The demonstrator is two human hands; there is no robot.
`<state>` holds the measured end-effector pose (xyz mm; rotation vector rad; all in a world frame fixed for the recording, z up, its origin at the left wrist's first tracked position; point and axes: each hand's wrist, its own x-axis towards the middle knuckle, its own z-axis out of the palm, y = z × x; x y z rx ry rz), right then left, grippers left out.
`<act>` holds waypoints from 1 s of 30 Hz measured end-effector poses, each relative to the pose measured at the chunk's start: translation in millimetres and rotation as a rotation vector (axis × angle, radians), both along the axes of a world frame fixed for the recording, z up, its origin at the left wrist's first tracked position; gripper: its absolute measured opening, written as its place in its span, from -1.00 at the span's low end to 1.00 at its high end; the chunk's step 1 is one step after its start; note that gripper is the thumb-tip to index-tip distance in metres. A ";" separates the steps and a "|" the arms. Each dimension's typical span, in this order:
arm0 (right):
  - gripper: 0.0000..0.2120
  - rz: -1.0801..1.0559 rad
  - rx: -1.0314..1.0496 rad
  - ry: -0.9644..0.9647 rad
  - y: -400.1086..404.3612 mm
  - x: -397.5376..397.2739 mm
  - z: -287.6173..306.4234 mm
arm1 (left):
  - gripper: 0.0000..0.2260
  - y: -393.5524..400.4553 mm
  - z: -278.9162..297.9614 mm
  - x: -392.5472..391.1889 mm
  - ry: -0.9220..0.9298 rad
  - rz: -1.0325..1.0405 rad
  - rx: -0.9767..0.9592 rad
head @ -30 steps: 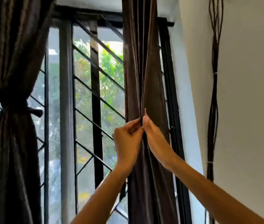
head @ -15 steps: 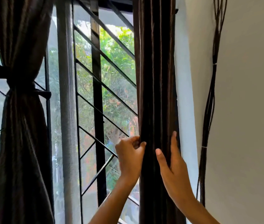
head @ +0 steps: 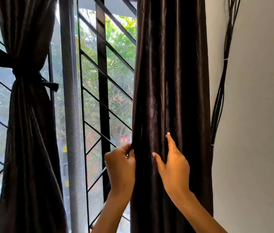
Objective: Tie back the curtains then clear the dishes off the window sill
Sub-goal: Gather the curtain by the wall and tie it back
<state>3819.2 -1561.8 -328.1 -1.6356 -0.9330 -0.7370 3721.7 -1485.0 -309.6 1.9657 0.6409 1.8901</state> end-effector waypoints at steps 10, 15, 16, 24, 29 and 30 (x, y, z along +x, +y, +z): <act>-0.48 0.232 0.023 -0.093 11.0 -25.2 -17.5 | -0.77 -16.6 -12.2 0.0 0.009 -0.045 0.154; -0.52 0.561 -0.058 -0.062 11.2 -19.0 -24.7 | -0.78 -15.9 -11.6 -2.3 0.037 -0.161 0.086; -0.53 0.630 -0.098 -0.053 11.3 -16.6 -26.2 | -0.83 -13.6 -10.6 -3.4 0.048 -0.152 0.082; 0.24 0.368 -0.017 0.362 35.7 18.7 -0.8 | -0.92 9.3 -9.1 -10.9 -0.020 -0.128 -0.049; -0.29 0.657 0.197 0.390 49.7 23.4 5.2 | -0.85 16.2 -4.8 -20.3 -0.013 -0.059 -0.029; -0.47 0.575 0.238 0.325 49.8 19.4 1.2 | -0.83 16.2 -5.6 -20.6 -0.004 0.001 0.003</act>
